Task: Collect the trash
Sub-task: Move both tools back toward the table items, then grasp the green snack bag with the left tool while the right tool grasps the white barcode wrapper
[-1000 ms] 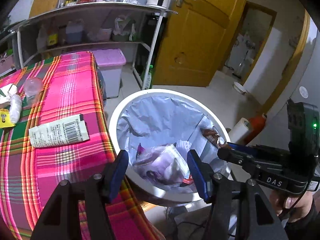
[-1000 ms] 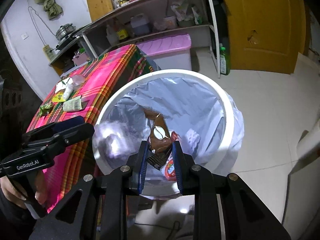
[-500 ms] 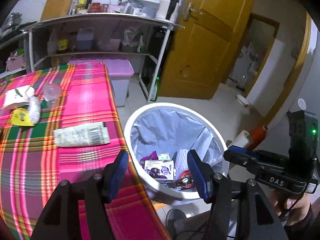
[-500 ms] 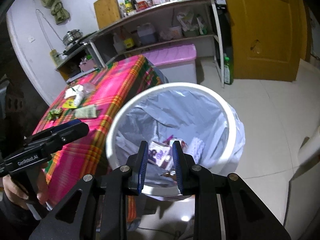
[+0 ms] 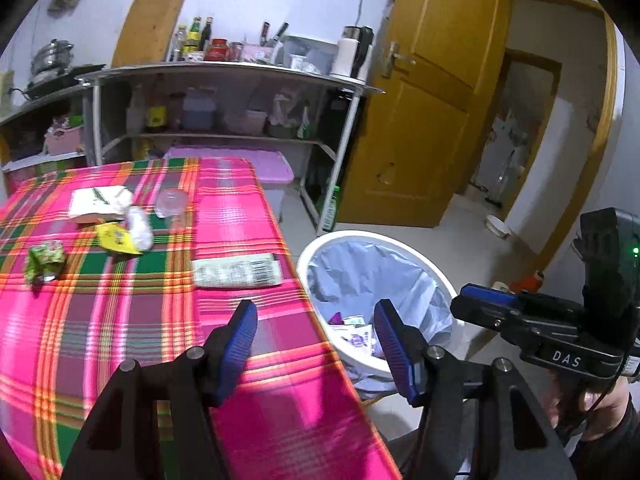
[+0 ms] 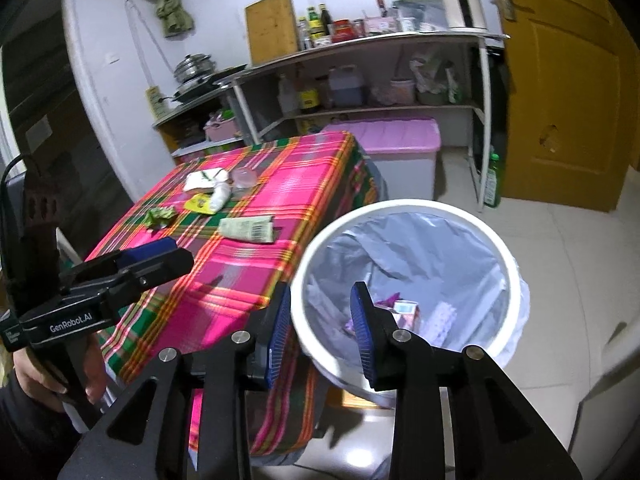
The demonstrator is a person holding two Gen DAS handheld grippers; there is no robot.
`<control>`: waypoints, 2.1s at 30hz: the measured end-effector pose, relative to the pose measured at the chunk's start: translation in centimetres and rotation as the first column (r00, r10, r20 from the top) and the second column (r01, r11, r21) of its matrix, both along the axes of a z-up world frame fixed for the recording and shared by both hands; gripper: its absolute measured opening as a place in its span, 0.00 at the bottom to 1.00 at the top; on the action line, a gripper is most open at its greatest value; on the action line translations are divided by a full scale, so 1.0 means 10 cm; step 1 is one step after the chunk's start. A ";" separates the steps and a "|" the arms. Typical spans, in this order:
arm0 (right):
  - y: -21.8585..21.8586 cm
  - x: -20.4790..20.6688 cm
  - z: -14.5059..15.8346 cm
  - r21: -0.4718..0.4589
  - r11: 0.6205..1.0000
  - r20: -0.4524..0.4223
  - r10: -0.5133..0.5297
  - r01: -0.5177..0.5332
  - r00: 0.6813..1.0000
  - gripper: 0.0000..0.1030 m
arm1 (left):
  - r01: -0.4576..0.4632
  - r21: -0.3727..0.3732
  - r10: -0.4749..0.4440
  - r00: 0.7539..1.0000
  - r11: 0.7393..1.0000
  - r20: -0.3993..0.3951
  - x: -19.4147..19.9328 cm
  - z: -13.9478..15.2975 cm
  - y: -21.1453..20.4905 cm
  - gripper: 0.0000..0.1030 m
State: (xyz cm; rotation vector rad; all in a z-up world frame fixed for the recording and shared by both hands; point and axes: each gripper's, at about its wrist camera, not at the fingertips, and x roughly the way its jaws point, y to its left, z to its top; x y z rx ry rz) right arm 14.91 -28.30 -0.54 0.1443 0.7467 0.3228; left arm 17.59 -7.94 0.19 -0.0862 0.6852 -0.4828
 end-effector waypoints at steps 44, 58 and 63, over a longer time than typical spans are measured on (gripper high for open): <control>1.12 1.10 -0.28 -0.196 0.946 -0.029 0.258 -0.259 0.966 0.54 | -0.294 0.024 0.294 0.956 0.956 -0.005 0.12 -0.13 1.52 0.59; 1.43 1.42 -0.55 -0.338 0.863 -0.099 0.365 -0.376 0.926 0.54 | -0.357 0.034 0.357 0.934 0.934 -0.008 0.49 -0.19 1.88 0.61; 1.40 1.46 -0.58 -0.298 0.878 -0.122 0.355 -0.376 0.927 0.53 | -0.361 0.041 0.362 0.932 0.932 -0.025 0.61 -0.26 1.95 0.61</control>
